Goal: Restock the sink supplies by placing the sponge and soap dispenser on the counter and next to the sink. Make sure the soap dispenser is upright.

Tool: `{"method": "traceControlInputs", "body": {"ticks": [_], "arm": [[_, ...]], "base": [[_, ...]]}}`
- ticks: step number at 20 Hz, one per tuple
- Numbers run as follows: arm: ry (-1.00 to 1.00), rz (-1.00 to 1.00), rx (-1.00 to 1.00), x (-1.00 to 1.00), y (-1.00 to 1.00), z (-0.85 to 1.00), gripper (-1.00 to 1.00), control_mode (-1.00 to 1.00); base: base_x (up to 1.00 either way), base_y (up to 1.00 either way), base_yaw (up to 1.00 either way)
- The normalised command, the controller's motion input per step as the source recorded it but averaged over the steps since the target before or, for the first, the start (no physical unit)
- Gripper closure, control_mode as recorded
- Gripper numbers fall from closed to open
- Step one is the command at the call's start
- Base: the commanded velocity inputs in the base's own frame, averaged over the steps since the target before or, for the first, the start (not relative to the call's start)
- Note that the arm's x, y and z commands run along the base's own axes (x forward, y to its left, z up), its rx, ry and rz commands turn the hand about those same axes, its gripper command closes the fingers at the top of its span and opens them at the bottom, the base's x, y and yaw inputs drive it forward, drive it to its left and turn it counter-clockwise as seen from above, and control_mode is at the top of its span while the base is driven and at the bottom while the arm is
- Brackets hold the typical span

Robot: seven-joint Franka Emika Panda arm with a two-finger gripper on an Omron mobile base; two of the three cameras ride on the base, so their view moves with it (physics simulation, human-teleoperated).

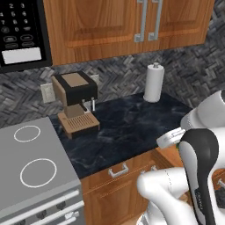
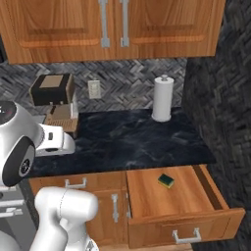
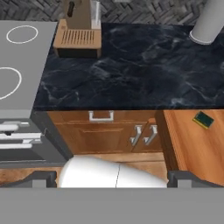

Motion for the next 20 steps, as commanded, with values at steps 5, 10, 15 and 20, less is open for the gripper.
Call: {"method": "traceControlInputs", "body": {"ticks": [5, 10, 15, 20], "arm": [[0.00, 0.00, 0.00, 0.00, 0.00, 0.00, -1.00, 1.00], [0.00, 0.02, 0.01, 0.10, -0.18, -0.08, -1.00, -1.00], [0.00, 0.02, 0.05, 0.25, -0.74, -0.16, -1.00, -1.00], [0.00, 0.00, 0.05, 0.00, -1.00, -0.38, -1.00, -1.00]], "base": [[0.25, -0.07, 0.04], [0.07, -0.19, 0.02], [0.00, 0.00, 0.00], [0.00, 0.00, 0.00]]}}
